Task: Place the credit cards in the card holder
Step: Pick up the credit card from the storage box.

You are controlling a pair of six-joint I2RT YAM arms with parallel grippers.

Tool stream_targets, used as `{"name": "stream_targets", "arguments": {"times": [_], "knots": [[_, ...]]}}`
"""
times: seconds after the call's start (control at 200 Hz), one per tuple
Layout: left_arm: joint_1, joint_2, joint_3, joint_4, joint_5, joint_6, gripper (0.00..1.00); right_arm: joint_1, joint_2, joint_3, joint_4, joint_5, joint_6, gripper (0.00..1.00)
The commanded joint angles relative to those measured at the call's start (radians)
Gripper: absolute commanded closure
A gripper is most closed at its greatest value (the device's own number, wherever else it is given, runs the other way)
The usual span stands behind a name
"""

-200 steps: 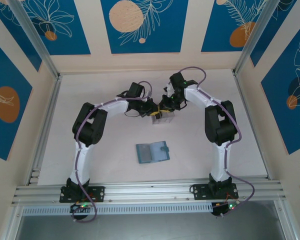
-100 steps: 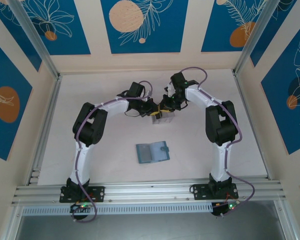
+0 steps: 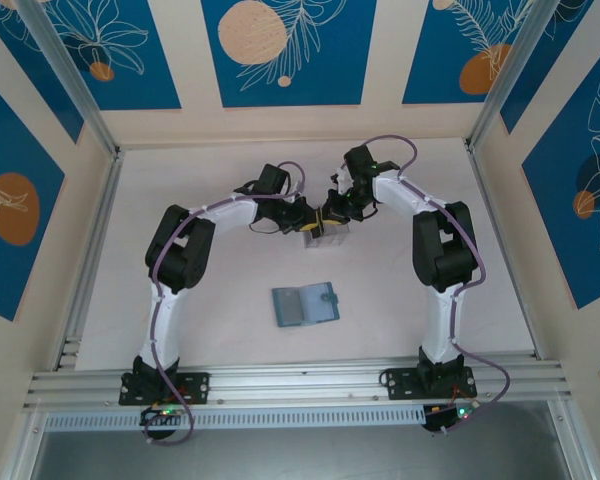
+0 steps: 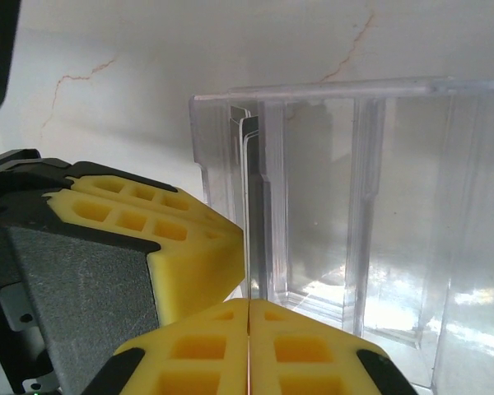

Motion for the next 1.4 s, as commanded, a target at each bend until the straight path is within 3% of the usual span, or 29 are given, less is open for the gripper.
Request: {"name": "stream_targets", "arguments": {"times": [0.0, 0.255, 0.59, 1.395], "knots": [[-0.021, 0.058, -0.007, -0.075, -0.062, 0.017, 0.91, 0.006, -0.044, -0.004, -0.005, -0.059, 0.009, 0.92], [-0.018, 0.045, -0.012, -0.070, -0.055, 0.015, 0.91, 0.004, -0.062, -0.009, -0.005, -0.050, 0.010, 1.00], [-0.004, -0.001, -0.031, -0.034, -0.030, -0.006, 0.91, 0.002, -0.117, -0.030, -0.010, 0.009, 0.018, 1.00], [0.035, -0.106, -0.136, 0.165, 0.086, -0.128, 0.90, -0.005, -0.047, -0.036, 0.015, -0.033, 0.033, 1.00]]}}
